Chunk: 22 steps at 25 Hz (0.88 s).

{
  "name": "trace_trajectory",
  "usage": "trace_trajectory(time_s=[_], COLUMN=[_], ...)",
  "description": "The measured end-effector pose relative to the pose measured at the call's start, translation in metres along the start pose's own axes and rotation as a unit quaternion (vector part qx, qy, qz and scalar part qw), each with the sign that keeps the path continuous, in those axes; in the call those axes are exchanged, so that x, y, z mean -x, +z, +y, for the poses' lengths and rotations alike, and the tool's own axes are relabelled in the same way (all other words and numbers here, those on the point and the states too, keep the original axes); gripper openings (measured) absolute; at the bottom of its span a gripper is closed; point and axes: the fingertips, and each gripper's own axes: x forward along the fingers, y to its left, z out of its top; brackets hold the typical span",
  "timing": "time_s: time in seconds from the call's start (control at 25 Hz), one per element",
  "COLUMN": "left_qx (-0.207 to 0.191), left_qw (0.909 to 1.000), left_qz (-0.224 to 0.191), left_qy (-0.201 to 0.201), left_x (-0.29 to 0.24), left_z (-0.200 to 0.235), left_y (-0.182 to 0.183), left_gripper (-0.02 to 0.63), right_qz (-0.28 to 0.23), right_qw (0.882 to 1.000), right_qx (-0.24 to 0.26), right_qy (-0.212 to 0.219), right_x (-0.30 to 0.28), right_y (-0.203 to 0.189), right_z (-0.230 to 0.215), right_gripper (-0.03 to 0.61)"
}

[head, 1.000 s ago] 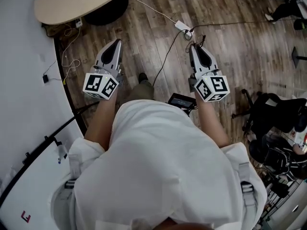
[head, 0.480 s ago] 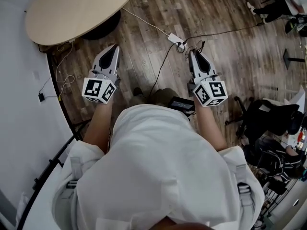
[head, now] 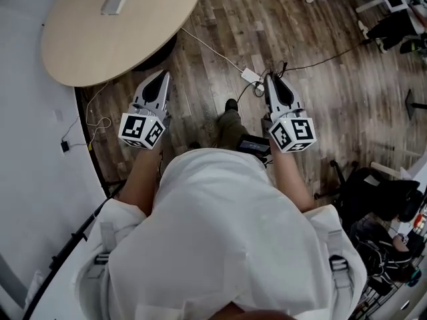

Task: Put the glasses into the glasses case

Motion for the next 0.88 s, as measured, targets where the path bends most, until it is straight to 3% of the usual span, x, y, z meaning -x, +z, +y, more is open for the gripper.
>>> trace_trajectory(time_s=[0.16, 0.44, 0.64, 0.88], left_qx=[0.007, 0.039, 0.047, 0.036], left_qw=[0.9999, 0.9967, 0.9935, 0.9923], left_qz=[0.001, -0.022, -0.037, -0.029], left_qy=[0.010, 0.067, 0.096, 0.115], left_x=[-0.065, -0.161, -0.201, -0.218], left_z=[0.002, 0.011, 0.012, 0.031], left_y=[0.023, 0.050, 0.062, 0.056], left_gripper=[0.012, 0.012, 0.012, 0.012], right_qz=[0.004, 0.012, 0.010, 0.011], right_qw=[1.000, 0.996, 0.994, 0.992], right_qx=[-0.001, 0.001, -0.001, -0.005], right_qy=[0.030, 0.086, 0.110, 0.125], right_x=[-0.060, -0.124, -0.163, -0.210], right_y=[0.033, 0.069, 0.083, 0.086], right_z=[-0.045, -0.125, -0.166, -0.177], right_gripper=[0.053, 0.054, 0.054, 0.053])
